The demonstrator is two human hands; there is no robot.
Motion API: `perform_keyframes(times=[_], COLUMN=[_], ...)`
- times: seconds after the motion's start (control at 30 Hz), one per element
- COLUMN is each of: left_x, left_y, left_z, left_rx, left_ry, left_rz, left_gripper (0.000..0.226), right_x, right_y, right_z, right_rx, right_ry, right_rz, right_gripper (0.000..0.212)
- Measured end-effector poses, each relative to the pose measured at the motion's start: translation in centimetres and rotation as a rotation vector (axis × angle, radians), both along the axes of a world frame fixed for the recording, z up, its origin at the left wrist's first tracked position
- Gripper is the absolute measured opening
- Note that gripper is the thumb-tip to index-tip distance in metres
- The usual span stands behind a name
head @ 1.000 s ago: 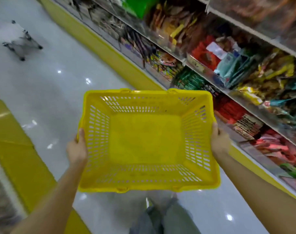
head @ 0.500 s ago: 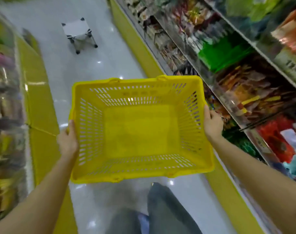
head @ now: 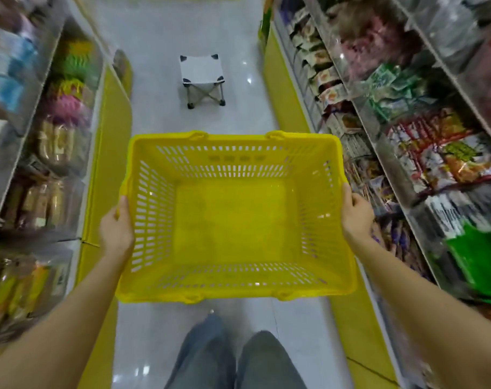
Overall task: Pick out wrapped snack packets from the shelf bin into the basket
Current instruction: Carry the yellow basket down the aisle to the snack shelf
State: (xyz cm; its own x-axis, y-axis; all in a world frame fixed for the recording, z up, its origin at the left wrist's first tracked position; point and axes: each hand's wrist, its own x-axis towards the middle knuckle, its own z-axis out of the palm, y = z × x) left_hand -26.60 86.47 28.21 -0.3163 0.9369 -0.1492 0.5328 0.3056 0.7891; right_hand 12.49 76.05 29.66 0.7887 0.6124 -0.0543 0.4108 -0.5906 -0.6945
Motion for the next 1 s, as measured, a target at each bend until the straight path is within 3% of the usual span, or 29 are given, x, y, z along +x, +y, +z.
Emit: perform_keyframes(times=[0.2,0.53,1.0], left_x=[3.0,10.1,12.6], left_y=[14.0,35.8,66.0], left_z=[0.5,1.7,1.3], left_rx=[0.024,0.046,0.016], left_ry=[-0.084,-0.029,-0.13], left_rz=[0.002,0.048,0.082], left_gripper=[0.053,0.055,0.049], right_x=[3.0,10.6,13.2], right_y=[13.0,37.1,68.6], right_z=[1.6,2.7,2.8], right_rx=[0.051,0.035,0.014], right_ry=[0.027,0.024,0.028], right_rz=[0.001,0.058,0.105], right_gripper=[0.05,0.058,0.051])
